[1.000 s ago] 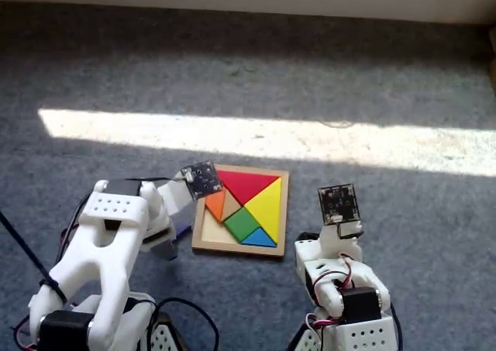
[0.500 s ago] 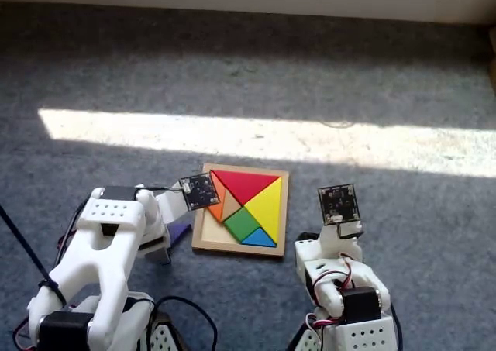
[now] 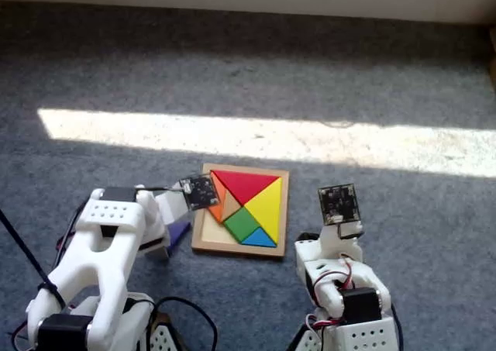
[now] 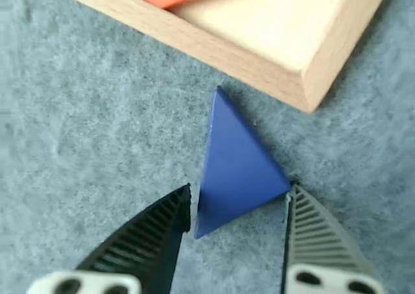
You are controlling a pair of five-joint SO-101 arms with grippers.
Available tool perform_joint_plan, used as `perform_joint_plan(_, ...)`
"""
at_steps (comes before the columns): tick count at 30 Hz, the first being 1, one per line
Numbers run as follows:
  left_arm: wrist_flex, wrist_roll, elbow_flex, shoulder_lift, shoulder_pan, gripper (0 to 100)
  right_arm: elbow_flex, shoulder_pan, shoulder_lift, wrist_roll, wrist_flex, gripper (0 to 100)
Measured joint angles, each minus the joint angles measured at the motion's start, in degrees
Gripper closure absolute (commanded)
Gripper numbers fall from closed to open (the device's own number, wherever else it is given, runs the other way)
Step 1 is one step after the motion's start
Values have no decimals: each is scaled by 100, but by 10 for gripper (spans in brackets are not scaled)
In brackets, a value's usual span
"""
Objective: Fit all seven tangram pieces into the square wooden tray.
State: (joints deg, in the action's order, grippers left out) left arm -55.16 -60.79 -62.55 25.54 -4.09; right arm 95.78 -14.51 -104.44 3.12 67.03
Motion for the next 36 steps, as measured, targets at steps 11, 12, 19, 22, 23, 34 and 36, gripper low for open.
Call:
perform_joint_plan(11,-97,756,255,-466,264,754,0,0,0,0,0,994)
perform_joint_plan(12,-114,756,396,-651,281,764,0,0,0,0,0,994)
perform_joint_plan(19,-580,756,1055,-1442,343,864,0,0,0,0,0,994)
perform_joint_plan(22,-598,765,1055,-1442,343,896,0,0,0,0,0,994)
perform_joint_plan(23,-598,782,1055,-1433,343,899,0,0,0,0,0,994)
perform_joint_plan(34,-2136,800,1495,448,589,898,0,0,0,0,0,994)
perform_joint_plan(36,-2330,800,1503,738,835,898,0,0,0,0,0,994)
